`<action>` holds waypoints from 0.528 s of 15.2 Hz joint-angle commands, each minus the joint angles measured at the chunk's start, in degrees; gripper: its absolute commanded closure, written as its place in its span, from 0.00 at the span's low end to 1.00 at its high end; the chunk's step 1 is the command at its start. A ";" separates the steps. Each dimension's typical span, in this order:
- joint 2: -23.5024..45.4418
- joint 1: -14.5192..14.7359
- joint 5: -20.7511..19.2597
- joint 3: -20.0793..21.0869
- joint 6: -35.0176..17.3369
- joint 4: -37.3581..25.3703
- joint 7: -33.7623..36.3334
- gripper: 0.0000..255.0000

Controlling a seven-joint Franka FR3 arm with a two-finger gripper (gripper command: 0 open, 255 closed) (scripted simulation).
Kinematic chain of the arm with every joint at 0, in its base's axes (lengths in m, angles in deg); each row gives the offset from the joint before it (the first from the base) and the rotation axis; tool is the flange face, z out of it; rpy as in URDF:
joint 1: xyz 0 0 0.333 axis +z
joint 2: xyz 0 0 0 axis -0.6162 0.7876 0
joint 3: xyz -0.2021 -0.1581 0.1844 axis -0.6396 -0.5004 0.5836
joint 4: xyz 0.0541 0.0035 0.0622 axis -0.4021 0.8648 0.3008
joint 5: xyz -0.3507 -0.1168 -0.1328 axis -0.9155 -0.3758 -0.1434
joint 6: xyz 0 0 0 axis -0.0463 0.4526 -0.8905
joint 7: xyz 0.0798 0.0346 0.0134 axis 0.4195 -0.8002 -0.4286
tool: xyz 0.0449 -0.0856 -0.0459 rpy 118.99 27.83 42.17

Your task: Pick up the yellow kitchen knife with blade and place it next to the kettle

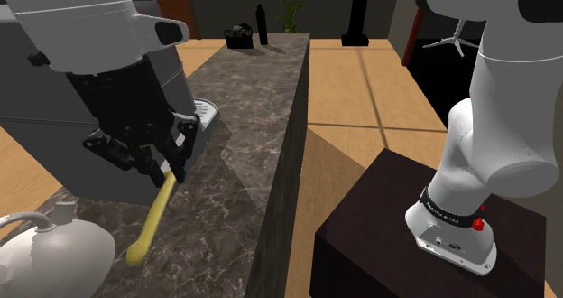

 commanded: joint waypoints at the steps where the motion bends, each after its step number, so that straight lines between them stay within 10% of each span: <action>1: -0.35 -0.15 0.16 -0.02 -1.67 1.95 -0.06 1.00; 8: -0.85 -0.59 0.39 -0.17 -7.25 8.00 -0.38 1.00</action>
